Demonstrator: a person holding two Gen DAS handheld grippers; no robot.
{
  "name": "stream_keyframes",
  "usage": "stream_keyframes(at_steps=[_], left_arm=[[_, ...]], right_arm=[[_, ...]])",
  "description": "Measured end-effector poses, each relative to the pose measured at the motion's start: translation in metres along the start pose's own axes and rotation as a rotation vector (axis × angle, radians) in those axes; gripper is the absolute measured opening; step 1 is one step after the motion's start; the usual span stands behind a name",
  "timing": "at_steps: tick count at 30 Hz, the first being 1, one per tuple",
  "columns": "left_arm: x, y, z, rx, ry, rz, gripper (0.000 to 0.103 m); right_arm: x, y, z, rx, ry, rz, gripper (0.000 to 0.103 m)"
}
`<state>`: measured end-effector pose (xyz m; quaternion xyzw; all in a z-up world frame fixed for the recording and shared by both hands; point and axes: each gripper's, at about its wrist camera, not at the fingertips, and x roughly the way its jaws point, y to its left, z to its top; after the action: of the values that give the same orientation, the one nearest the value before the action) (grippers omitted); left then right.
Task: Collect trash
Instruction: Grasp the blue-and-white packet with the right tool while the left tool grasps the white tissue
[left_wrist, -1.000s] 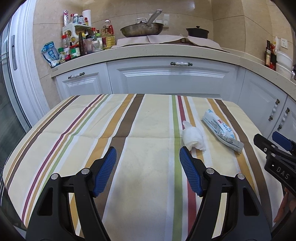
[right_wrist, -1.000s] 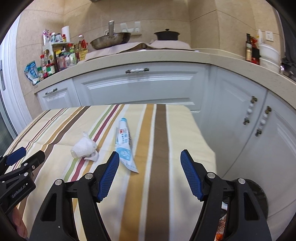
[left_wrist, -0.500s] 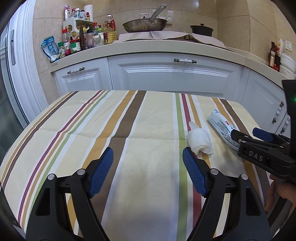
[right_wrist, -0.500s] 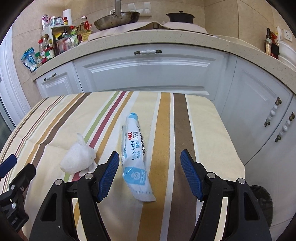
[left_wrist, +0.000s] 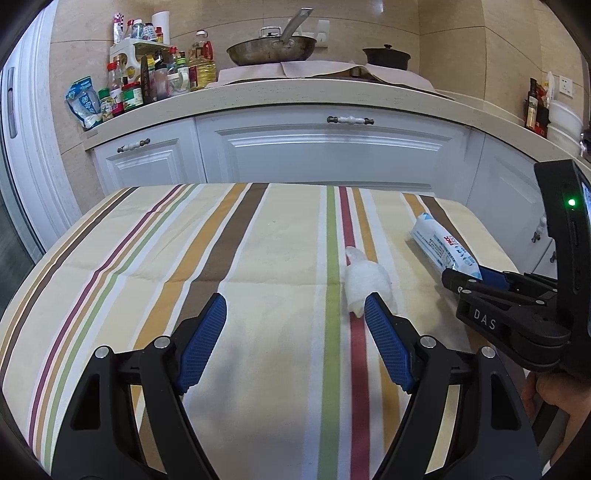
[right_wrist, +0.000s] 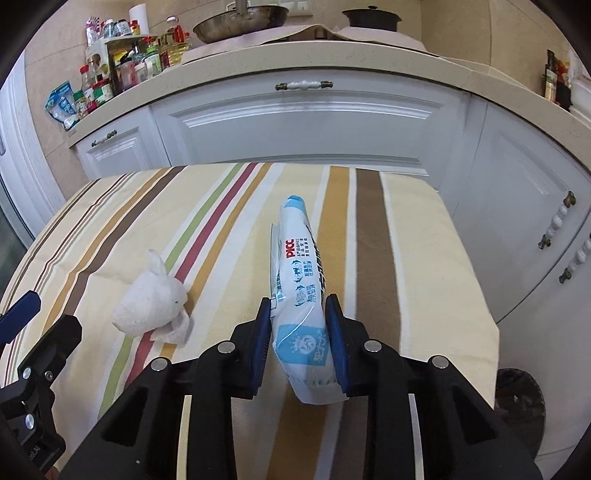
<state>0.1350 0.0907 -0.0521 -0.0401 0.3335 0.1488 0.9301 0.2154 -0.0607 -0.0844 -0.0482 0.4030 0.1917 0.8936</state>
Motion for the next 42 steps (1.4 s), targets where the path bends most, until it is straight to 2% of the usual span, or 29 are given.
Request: stream_keyframes(at_steps=[10,15,17,19,23,25,33,42], left_arm=[[0.017,-0.034,0.011,0.041,0.014,-0.04,0.075],[0.039,-0.049,0.013,0.07,0.067,-0.046,0.074],[0.044,-0.051,0.012,0.079,0.078,-0.044,0.069],[0.048,-0.053,0.011,0.082,0.099,-0.053,0.056],[0.05,-0.053,0.011,0.079,0.111,-0.072,0.039],[0.05,-0.055,0.01,0.088,0.115,-0.083,0.022],[0.046,-0.055,0.01,0.091,0.098,-0.094,0.015],[0.041,-0.051,0.009,0.09,0.081,-0.085,0.012]], right_arm=[[-0.02,-0.035,-0.01,0.087,-0.042,-0.028,0.03],[-0.025,-0.042,-0.014,0.098,-0.052,-0.031,0.03],[-0.026,-0.044,-0.015,0.102,-0.054,-0.028,0.03],[-0.027,-0.045,-0.016,0.105,-0.056,-0.027,0.03],[-0.026,-0.047,-0.016,0.111,-0.056,-0.02,0.03],[-0.026,-0.047,-0.017,0.11,-0.055,-0.019,0.029],[-0.026,-0.047,-0.017,0.109,-0.056,-0.021,0.03],[-0.028,-0.047,-0.019,0.108,-0.067,-0.028,0.03]])
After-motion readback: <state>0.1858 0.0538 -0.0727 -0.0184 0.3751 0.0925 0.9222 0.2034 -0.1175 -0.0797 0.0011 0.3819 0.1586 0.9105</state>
